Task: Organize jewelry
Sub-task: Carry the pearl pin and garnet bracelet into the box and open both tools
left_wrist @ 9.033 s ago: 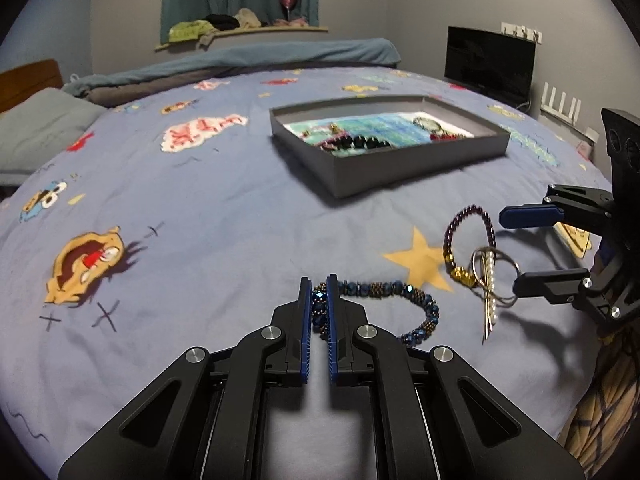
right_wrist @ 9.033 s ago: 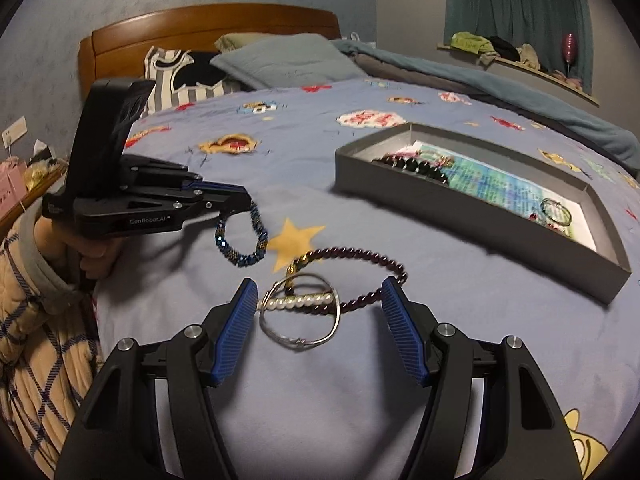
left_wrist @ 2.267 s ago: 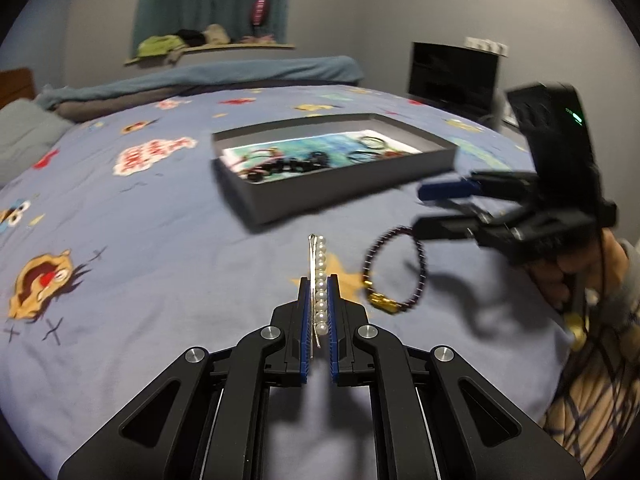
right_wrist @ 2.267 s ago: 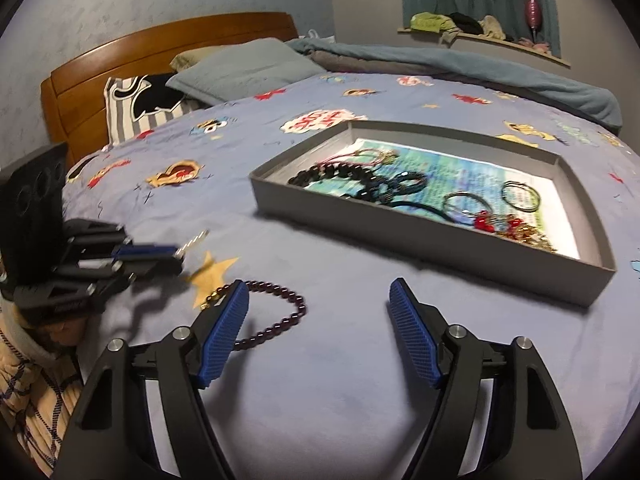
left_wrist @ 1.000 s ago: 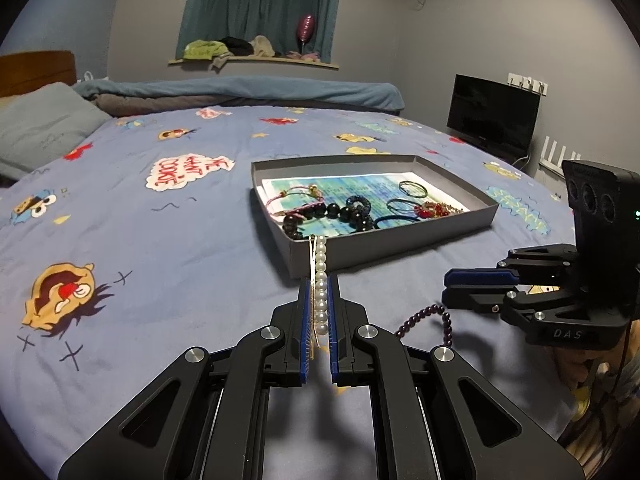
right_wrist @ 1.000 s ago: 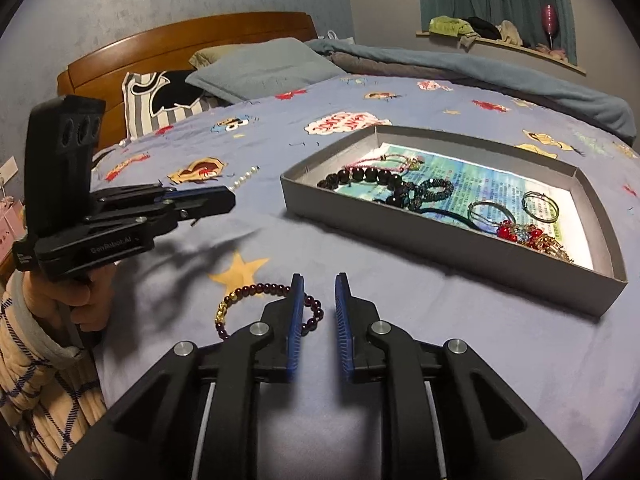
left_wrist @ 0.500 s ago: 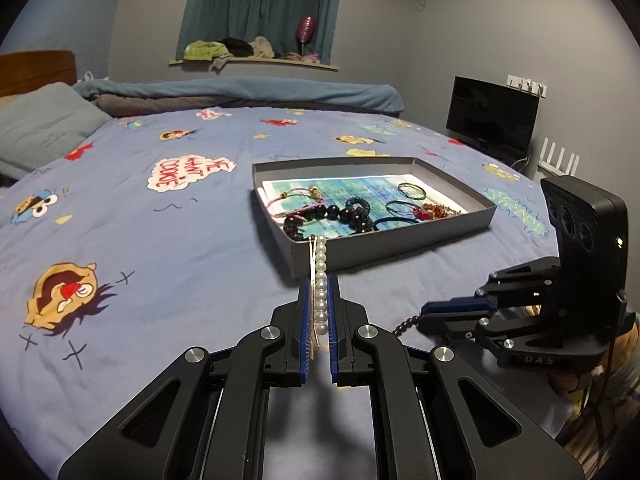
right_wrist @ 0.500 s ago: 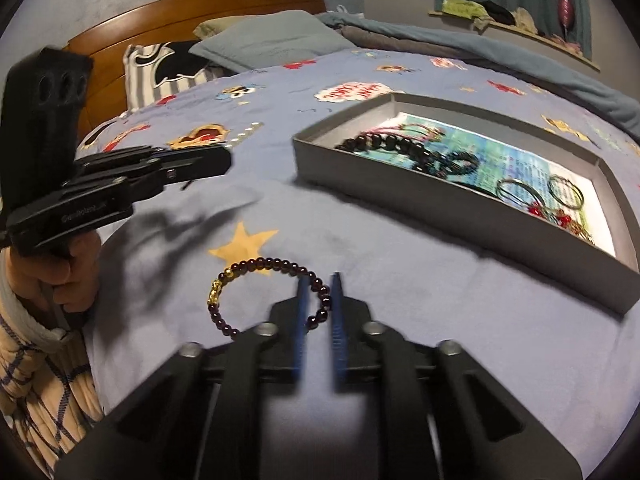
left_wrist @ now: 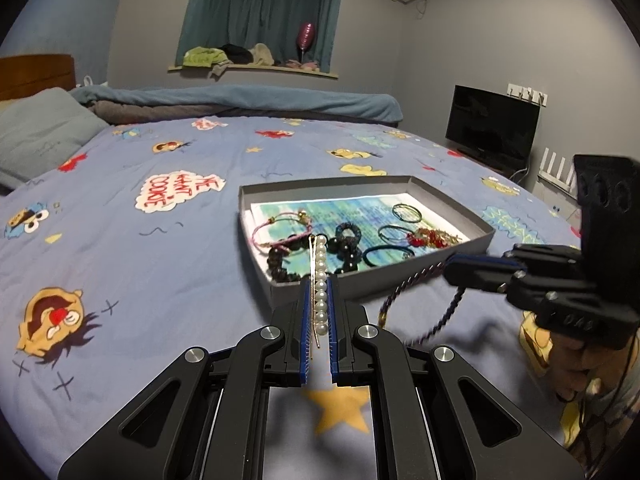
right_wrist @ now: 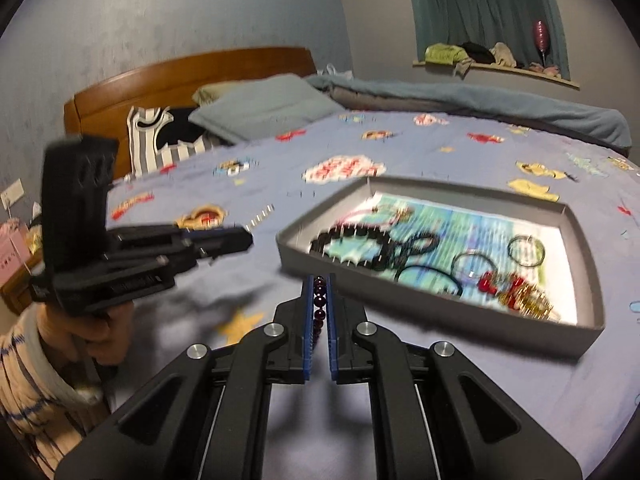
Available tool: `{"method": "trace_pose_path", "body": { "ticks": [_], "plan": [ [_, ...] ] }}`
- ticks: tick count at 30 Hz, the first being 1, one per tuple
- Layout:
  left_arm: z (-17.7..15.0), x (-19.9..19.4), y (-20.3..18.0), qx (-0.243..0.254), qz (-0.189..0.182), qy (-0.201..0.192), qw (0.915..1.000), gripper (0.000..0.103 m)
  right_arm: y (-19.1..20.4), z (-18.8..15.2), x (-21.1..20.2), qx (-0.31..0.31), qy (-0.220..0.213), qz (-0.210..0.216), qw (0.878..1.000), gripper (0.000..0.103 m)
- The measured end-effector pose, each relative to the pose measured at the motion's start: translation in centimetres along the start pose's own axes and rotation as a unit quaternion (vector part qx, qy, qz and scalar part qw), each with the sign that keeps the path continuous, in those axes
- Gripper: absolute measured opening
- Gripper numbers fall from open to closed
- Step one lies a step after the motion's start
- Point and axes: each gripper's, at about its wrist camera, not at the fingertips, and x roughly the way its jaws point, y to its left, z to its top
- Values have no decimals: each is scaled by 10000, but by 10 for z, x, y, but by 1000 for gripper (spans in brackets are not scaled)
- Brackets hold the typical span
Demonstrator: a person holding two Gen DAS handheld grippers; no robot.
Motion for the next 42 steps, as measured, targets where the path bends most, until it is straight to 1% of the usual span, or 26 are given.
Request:
{"method": "trace_pose_path", "body": {
  "ticks": [6, 12, 17, 22, 28, 31, 36, 40, 42],
  "plan": [
    [14, 18, -4, -112, 2, -21, 9999, 8, -10, 14, -13, 188, -375, -86, 9991, 6],
    [28, 43, -13, -150, 34, -40, 9999, 8, -33, 23, -30, 466, -744, -283, 9957, 6],
    [39, 64, -12, -328, -14, -4, 9995, 8, -54, 31, -31, 745, -896, -459, 9921, 6],
    [43, 83, -12, -364, -52, 140, 9992, 8, -75, 36, -16, 952, -882, -659, 9894, 6],
    [54, 99, -4, -515, 17, 154, 9986, 8, -91, 40, 5, 1065, -793, -839, 9876, 6],
    [57, 110, 2, -583, 51, 294, 9979, 8, -102, 40, 17, 1212, -718, -897, 9859, 6],
    [56, 129, 6, -605, 85, 651, 9960, 8, -119, 38, 38, 1522, -493, -988, 9822, 6],
    [54, 137, 9, -666, 47, 836, 9943, 8, -129, 33, 46, 1705, -305, -1050, 9793, 6],
    [52, 139, 10, -686, 14, 861, 9939, 9, -132, 31, 48, 1758, -250, -1110, 9778, 6]
  ]
}}
